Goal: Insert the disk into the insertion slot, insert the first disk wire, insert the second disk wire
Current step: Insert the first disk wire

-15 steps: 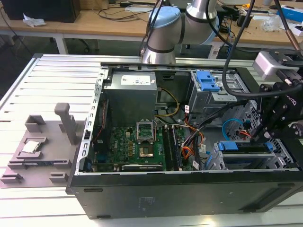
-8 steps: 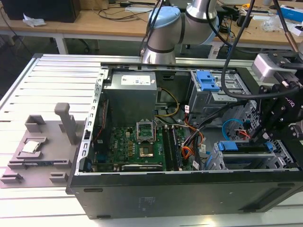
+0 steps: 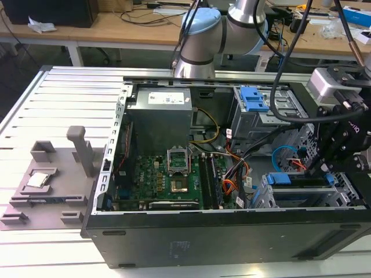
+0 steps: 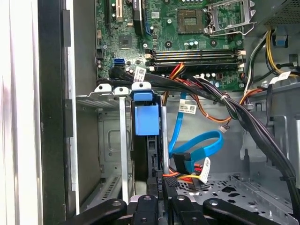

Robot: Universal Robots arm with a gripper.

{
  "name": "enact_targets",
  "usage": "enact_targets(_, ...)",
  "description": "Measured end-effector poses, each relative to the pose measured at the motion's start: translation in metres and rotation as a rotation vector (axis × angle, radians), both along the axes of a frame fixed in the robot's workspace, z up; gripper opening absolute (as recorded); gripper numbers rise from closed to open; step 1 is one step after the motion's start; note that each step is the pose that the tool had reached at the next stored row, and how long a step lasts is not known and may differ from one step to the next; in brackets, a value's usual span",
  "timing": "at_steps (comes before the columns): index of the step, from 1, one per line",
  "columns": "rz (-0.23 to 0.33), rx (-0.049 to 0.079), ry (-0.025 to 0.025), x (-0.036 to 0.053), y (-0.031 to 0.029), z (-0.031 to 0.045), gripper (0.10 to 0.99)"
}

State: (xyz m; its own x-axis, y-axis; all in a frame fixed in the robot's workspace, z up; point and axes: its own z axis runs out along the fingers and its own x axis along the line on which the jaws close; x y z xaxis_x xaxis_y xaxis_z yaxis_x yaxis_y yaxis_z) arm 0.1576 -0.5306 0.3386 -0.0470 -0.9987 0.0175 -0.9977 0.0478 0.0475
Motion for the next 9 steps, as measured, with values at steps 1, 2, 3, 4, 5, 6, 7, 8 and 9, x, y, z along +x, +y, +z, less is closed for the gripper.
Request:
enact_targets(1,-0.001,0.0,0.0001,0.0002,0.0,-0.0005,0.176)
enact_targets(2,-0.001,0.0,0.0001,0.0005,0.0,-0.0012,0.176)
enact_targets(3,-0.002,0.0,0.0001,0.0009,0.0,-0.0019,0.176)
enact_targets(4,-0.002,0.0,0.0002,0.0012,0.0,-0.0023,0.176)
enact_targets(5,-0.002,0.0,0.0002,0.0018,-0.0001,-0.003,0.176)
enact_targets(6,-0.002,0.0,0.0002,0.0022,-0.0001,-0.0034,0.176)
enact_targets(7,-0.002,0.0,0.0002,0.0024,-0.0001,-0.0039,0.176)
enact_targets(8,-0.002,0.0,0.0002,0.0025,-0.0001,-0.0045,0.176)
enact_targets(9,-0.002,0.0,0.0002,0.0025,-0.0001,-0.005,0.176)
